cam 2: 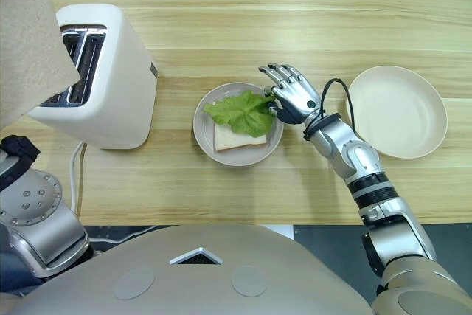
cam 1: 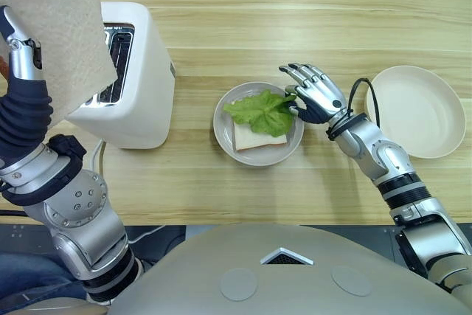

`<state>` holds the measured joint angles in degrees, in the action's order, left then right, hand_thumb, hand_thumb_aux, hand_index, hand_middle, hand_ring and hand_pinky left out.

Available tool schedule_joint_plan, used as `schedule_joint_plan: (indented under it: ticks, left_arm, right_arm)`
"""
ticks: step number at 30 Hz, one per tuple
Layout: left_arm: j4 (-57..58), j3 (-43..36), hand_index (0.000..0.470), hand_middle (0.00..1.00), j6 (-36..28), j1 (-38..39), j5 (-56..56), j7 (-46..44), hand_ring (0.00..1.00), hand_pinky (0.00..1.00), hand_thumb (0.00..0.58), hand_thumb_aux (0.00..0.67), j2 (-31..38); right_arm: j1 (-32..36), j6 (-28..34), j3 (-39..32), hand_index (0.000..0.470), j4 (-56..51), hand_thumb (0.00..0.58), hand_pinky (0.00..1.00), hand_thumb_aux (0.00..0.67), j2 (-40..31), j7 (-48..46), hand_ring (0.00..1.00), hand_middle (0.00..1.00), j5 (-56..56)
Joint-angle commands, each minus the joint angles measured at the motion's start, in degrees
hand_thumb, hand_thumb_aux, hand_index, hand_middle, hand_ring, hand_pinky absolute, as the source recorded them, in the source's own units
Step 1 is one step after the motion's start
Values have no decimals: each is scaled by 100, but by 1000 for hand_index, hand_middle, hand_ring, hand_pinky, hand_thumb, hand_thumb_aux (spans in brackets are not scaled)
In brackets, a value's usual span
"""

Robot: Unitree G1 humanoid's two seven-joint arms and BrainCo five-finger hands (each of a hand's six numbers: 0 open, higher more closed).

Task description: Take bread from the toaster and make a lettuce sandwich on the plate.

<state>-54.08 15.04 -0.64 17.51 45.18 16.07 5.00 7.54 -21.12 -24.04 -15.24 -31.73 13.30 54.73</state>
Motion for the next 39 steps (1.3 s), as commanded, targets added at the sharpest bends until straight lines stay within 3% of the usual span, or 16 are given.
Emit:
schedule_joint_plan:
  ticks: [1, 10, 25, 26, 27, 28, 30, 31, 32, 33, 34, 39]
  left_arm:
    - [-17, -333, 470, 1000, 99, -61, -132, -185, 1000, 1000, 580, 670, -203]
    - [307, -667, 470, 1000, 222, 98, -46, -285, 1000, 1000, 580, 670, -431]
    - [690, -1139, 470, 1000, 126, 225, 75, -537, 1000, 1000, 580, 670, -662]
    - [702, -1155, 470, 1000, 128, 229, 85, -538, 1000, 1000, 580, 670, -670]
    - [708, -1177, 470, 1000, 128, 232, 99, -541, 1000, 1000, 580, 670, -674]
    - [715, -1196, 470, 1000, 126, 229, 110, -543, 1000, 1000, 580, 670, -676]
    - [731, -1233, 470, 1000, 124, 229, 128, -538, 1000, 1000, 580, 670, -680]
    - [739, -1250, 470, 1000, 125, 231, 136, -532, 1000, 1000, 580, 670, -685]
    - [755, -1280, 470, 1000, 133, 232, 128, -524, 1000, 1000, 580, 670, -694]
    - [776, -1316, 470, 1000, 147, 227, 83, -514, 1000, 1000, 580, 670, -710]
    - [816, -1370, 470, 1000, 157, 208, -2, -521, 1000, 1000, 580, 670, -733]
    - [1506, -2074, 470, 1000, 44, -54, -1170, -593, 1000, 1000, 580, 670, -1343]
  right_arm:
    - [5, -89, 11, 470, 243, 580, 0, 670, -82, 28, 0, 0, -42]
    - [-585, 90, 348, 470, 1559, 580, 0, 670, -125, -769, 0, 0, -656]
    - [-440, 262, 203, 470, 944, 580, 0, 670, -40, -960, 0, 0, -479]
    - [-443, 272, 219, 433, 968, 576, 0, 617, -34, -941, 0, 0, -487]
    - [-457, 299, 248, 332, 1038, 530, 0, 473, -30, -923, 0, 0, -487]
    - [-469, 373, 299, 289, 1112, 494, 0, 413, -27, -903, 0, 0, -470]
    - [-458, 488, 413, 286, 1211, 491, 0, 407, -45, -874, 0, 0, -459]
    - [-449, 536, 495, 260, 1286, 464, 0, 370, -69, -875, 0, 0, -486]
    - [-456, 564, 576, 190, 1374, 374, 0, 271, -88, -876, 0, 0, -538]
    - [-478, 588, 657, 28, 1479, 66, 0, 39, -105, -892, 0, 0, -600]
    - [-528, 591, 740, 0, 1602, 0, 0, 0, -122, -905, 0, 0, -672]
    - [-990, 707, 1459, 0, 2441, 0, 0, 0, -414, -1129, 0, 0, -1030]
